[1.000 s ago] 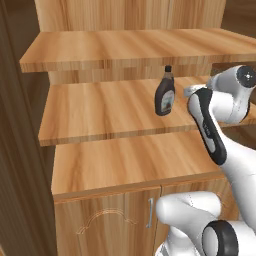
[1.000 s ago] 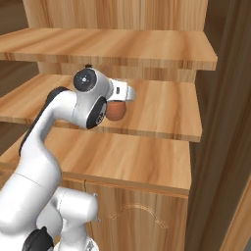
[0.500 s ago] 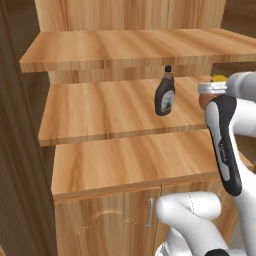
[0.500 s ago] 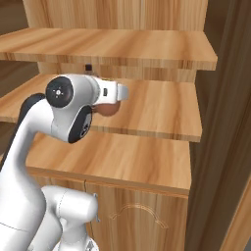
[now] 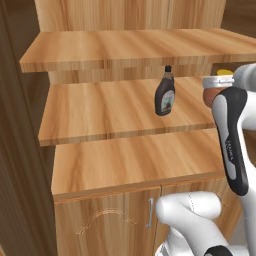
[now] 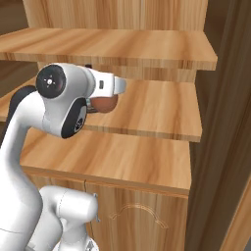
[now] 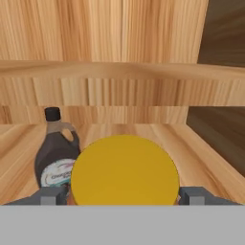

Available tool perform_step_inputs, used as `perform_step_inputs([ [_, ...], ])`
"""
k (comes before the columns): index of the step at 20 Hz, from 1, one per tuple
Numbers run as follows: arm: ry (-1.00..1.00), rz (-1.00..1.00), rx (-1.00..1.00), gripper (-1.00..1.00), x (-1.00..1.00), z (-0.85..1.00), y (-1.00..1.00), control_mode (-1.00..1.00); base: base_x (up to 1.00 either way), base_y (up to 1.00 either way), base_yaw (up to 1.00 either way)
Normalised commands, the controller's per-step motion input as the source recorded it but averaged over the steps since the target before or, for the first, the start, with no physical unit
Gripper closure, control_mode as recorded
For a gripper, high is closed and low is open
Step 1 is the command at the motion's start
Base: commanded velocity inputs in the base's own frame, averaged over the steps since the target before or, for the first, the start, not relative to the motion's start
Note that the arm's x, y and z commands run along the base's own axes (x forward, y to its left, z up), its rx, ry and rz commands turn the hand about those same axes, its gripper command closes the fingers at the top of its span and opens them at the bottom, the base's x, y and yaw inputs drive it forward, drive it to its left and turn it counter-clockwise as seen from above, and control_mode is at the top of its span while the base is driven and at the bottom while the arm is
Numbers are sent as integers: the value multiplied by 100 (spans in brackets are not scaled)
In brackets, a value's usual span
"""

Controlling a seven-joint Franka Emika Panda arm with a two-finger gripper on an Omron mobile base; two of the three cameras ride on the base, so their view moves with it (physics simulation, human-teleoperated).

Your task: Pick the syrup bottle and honey bottle from the cabinet and place them next to the mug.

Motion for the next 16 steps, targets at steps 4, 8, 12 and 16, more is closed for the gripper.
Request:
perform_step_inputs([
  [4,0,0,0,100,0,0,0,-100,0,0,0],
  [8,0,0,0,100,0,0,0,100,-72,20,-3],
  [12,0,0,0,100,0,0,0,100,-100,46,-4],
  [16,0,0,0,100,0,0,0,100,-100,60,0],
])
